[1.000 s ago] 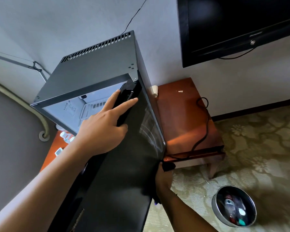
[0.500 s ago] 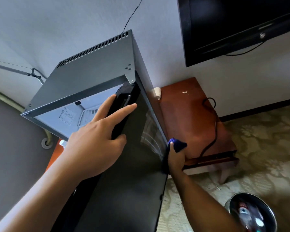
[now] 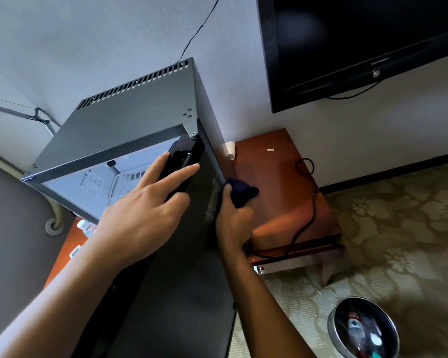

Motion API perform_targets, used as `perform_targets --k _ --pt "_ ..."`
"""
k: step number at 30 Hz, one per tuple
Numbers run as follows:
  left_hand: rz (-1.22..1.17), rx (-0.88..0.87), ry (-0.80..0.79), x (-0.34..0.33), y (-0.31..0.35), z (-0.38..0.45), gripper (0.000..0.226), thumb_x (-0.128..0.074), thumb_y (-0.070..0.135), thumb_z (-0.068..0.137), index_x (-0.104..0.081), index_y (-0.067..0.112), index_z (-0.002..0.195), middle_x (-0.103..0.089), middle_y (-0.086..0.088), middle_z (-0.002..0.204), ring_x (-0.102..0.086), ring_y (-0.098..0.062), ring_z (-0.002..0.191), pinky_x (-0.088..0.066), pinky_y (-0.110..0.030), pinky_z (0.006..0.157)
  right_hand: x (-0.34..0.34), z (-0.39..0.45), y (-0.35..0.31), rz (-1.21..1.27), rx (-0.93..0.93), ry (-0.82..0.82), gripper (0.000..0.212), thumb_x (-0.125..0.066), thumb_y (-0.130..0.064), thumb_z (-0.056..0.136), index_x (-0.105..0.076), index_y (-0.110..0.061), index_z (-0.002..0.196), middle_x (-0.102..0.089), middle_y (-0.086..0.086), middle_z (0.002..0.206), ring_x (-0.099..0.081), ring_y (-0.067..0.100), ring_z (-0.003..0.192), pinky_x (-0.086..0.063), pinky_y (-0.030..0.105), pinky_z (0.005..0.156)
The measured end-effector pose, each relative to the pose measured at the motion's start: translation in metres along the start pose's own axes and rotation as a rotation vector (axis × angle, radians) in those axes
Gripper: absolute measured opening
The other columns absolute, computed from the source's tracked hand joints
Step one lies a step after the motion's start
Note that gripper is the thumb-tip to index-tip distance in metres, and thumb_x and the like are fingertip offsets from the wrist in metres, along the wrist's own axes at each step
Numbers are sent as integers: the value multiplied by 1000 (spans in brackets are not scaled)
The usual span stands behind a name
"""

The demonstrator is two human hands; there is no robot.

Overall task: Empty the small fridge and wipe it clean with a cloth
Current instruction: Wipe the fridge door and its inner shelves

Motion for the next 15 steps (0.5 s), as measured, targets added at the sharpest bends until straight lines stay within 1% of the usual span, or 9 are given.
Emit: perform_targets --k 3,5,7,8,10,12,13,14,15 --pt "-176 2 13 2 -1 0 49 -22 66 82 -38 83 125 -8 48 156 -26 -2 150 -26 -46 120 -2 -38 -61 75 222 -47 40 -68 -59 84 -63 -24 104 -64 -12 90 -56 0 77 -42 21 72" --pt "-243 -7 21 1 -3 -1 50 -18 70 81 -44 82 122 -14 45 157 -25 2 150 -23 -49 123 10 -71 -72 164 341 -105 41 -70 -58 83 -63 -26 108 -66 -11 94 -59 -4 82 -47 16 76" --pt "-280 -5 24 0 -5 -1 52 -13 73 82 -47 80 121 -16 45 157 -23 5 149 -23 -50 124 27 -110 -58 221 375 -158 46 -70 -60 79 -63 -31 114 -67 -14 103 -66 4 96 -55 30 85" --pt "-295 9 23 0 -5 -1 53 -11 75 83 -48 80 120 -16 47 155 -22 6 149 -21 -51 124 38 -129 -49 234 441 -179 44 -71 -57 79 -62 -37 118 -65 -17 107 -66 8 101 -55 33 87" --pt "-294 32 16 0 -5 0 54 -8 75 84 -48 80 120 -15 50 153 -19 7 149 -19 -51 125 51 -152 -22 179 567 -221 48 -73 -46 80 -55 -51 124 -61 -23 112 -64 5 105 -55 29 88" --pt "-274 18 17 2 -8 -1 53 -7 71 87 -46 81 121 -15 50 153 -20 6 149 -19 -51 125 52 -155 -1 60 690 -294 62 -79 -39 78 -48 -59 127 -55 -25 114 -60 0 105 -54 26 90" --pt "-270 5 23 2 -11 -1 52 -8 68 88 -46 80 122 -16 49 153 -20 7 149 -19 -50 125 48 -152 0 32 771 -340 66 -83 -35 77 -47 -59 127 -54 -24 115 -57 -2 104 -52 23 90" --pt "-272 -9 32 3 -14 -1 52 -9 66 89 -47 79 123 -18 49 153 -20 9 148 -18 -48 126 44 -143 -5 81 791 -350 60 -83 -35 79 -50 -55 125 -55 -19 114 -58 3 102 -53 28 90" --pt "-278 -16 41 5 -18 0 52 -10 64 90 -48 78 123 -20 48 153 -21 11 147 -18 -47 126 33 -125 -15 190 730 -326 45 -78 -42 83 -56 -44 122 -59 -11 110 -62 12 99 -54 39 88"
Point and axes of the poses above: each hand's wrist, its own z-axis towards the middle knuckle, its own x-axis out of the back of the hand, y = z × x, the point moved 2 cm from there along z, towards the middle knuckle
